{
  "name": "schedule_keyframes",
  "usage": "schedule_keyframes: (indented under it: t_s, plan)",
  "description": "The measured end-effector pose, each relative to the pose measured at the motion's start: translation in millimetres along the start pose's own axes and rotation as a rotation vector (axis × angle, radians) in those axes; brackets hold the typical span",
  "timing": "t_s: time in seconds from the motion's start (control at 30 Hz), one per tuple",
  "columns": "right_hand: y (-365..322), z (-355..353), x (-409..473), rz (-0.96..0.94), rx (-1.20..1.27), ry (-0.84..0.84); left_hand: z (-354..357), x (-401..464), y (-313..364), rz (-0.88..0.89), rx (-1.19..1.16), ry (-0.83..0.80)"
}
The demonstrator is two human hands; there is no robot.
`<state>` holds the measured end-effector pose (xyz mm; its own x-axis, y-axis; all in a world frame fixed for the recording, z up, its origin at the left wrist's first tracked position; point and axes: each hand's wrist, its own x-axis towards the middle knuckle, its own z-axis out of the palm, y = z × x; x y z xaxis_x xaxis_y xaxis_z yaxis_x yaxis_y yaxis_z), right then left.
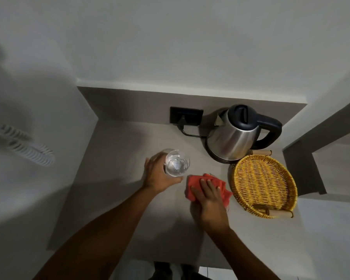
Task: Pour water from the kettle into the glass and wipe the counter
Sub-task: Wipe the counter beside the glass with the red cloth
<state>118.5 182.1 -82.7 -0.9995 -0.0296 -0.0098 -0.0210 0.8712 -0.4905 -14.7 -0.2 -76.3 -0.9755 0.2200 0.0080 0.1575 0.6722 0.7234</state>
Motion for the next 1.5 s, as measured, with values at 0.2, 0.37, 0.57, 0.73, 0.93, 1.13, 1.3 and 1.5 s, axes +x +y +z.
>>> schedule_keyframes:
  t_s: [0.2,0.37,0.57,0.73,0.93,1.13,1.3,1.5]
  plan:
    - [-45,35,67,-0.331,-0.061,-0.160,-46,2,-6,0.023,-0.153,0.164]
    - [-20,14,126,-0.031,-0.099,-0.051,-76,3,-18,-0.093,-0.028,0.213]
    - [-27,41,-13,-0.258,0.093,-0.042,-92,-5,-13,-0.039,-0.029,0.243]
    - [-101,69,57,-0.449,-0.050,-0.170,-103,-4,-16,-0.098,0.008,0.212]
    - [-30,17,119,-0.052,-0.091,-0.067,-102,-5,-9,-0.078,-0.007,0.242]
    - [9,3,57,0.076,-0.085,-0.015,-55,-13,3,-0.087,-0.151,0.115]
    - [7,0,61,0.104,-0.105,-0.066,-29,-21,14,-0.005,-0.166,0.083]
    - [2,-17,63,0.103,-0.009,-0.056,-18,-21,14,0.017,-0.152,0.033]
